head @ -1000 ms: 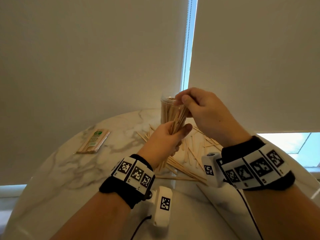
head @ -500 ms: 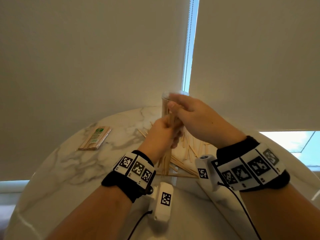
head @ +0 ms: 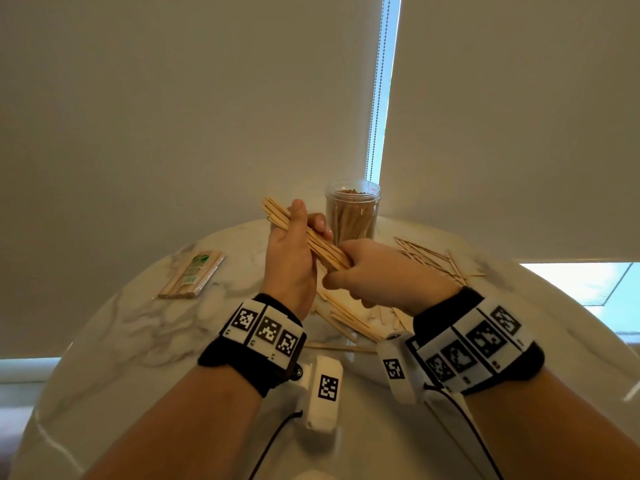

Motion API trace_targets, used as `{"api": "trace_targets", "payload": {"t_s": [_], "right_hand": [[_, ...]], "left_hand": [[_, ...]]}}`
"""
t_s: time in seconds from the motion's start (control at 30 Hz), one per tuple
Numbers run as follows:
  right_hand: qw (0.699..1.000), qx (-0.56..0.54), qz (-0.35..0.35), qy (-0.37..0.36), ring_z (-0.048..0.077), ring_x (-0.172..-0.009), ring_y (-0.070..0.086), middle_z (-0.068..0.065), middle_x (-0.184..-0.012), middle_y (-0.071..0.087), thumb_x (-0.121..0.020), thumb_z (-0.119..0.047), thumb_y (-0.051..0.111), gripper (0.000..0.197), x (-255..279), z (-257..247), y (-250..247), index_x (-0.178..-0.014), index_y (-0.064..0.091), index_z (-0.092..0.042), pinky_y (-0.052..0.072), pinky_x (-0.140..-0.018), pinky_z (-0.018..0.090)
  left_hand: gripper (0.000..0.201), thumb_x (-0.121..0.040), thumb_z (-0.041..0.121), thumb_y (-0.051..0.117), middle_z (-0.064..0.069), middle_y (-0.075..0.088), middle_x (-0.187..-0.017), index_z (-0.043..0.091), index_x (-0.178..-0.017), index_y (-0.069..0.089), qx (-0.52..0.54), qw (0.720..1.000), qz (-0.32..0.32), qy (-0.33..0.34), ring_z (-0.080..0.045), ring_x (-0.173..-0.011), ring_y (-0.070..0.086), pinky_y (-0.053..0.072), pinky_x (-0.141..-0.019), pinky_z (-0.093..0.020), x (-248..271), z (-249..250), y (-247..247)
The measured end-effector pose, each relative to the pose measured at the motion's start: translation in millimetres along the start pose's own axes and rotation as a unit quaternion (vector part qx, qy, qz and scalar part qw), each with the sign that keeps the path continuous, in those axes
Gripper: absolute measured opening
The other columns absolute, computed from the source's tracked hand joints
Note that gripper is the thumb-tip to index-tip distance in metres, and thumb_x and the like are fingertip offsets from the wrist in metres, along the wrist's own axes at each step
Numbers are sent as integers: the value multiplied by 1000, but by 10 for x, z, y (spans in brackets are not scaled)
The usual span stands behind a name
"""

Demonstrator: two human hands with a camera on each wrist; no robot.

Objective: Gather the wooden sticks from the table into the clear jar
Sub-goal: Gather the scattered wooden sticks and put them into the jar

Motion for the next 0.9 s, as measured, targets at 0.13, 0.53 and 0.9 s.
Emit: {"api": "trace_targets", "payload": {"t_s": [0.13,0.53,0.9], "right_hand": [[999,-18,32,4,8,-50,52,-1,-67,60,-90,-39,62,23,-4,-26,4,-87,64,-16,44,-46,20],[974,214,16,65,10,-61,57,-5,-68,62,-85,-44,68,17,54,346,-350,-78,65,-29,41,-57,25],[951,297,51,66,13,-66,59,-4,-75,64,-82,-37,71,21,8,316,-329,-98,70,-23,39,-56,25]], "left_hand": [[25,-103,37,46,-3,59,-77,12,-105,49,-19,1000,-10,-5,-16,-69,58,53,-64,-32,40,-2,28],[24,-99,35,56,-9,71,-88,12,-104,61,43,994,76,-62,-25,-84,70,58,-82,-40,36,-106,-118],[40,-94,38,63,-14,75,-93,-2,-98,67,-195,971,-24,-133,-23,-78,75,60,-63,-29,194,-424,74]]}}
Point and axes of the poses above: each hand's wrist, its own x-axis away from the middle knuckle, its own y-axis out of the palm, z = x × y, the point moved 6 cm from there along -x, towards the middle knuckle
